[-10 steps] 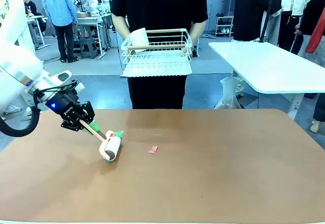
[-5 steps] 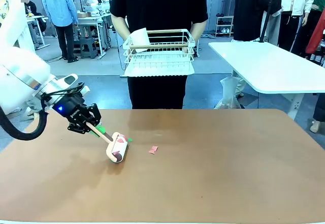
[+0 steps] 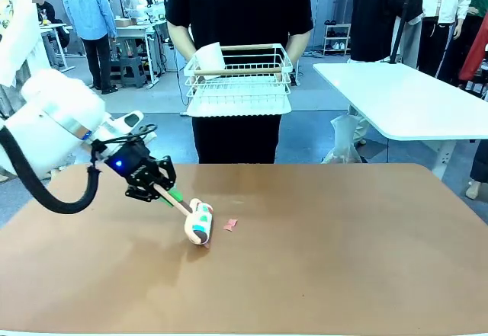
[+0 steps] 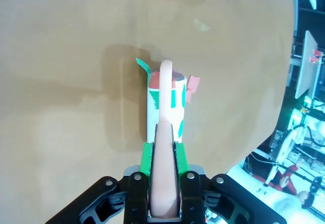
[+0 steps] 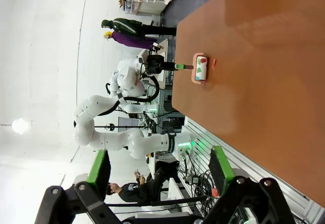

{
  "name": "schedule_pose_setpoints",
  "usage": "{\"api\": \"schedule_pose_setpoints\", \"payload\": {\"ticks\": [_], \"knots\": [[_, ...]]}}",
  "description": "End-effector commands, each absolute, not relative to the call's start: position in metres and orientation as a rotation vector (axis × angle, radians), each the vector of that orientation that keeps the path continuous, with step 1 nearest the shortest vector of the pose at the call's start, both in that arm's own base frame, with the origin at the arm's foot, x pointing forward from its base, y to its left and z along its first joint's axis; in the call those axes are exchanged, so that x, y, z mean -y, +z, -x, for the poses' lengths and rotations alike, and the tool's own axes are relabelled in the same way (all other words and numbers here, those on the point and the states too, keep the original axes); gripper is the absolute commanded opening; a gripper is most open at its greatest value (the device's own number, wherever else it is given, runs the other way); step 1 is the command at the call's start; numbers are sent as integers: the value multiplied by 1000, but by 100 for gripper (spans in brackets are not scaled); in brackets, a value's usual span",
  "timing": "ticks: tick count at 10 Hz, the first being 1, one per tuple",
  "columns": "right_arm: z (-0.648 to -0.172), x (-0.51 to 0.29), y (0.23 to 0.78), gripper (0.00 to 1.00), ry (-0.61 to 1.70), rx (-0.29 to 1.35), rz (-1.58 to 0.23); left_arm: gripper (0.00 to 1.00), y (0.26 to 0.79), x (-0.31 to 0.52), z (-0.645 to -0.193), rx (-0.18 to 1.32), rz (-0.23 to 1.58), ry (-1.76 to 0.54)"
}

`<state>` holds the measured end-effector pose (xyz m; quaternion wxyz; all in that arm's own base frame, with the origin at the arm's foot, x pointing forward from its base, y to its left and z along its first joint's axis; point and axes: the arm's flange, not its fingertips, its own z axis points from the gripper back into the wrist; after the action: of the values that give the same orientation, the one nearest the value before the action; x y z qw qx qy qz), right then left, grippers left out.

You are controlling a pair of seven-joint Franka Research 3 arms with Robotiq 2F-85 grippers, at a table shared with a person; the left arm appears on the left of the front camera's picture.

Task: Clean the table.
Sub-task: Clean the table with the Lint Roller when the human lifts the Dish drying rack.

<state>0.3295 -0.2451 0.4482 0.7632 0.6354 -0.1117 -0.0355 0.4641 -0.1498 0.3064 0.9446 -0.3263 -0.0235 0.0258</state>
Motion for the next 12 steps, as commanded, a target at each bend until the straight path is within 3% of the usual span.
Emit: {"api": "schedule_pose_setpoints", "payload": {"ticks": [1,7,12], "knots": [[-328,244,452,100,-74,250,-1391,21,282,178,-466,55,591,73],[-328,244,452,100,-74,250,-1391,21,270,250,-470,14,557,40],[-328,244,452,100,-74,250,-1391,21,308,316,-489,-23,598,-18]]}}
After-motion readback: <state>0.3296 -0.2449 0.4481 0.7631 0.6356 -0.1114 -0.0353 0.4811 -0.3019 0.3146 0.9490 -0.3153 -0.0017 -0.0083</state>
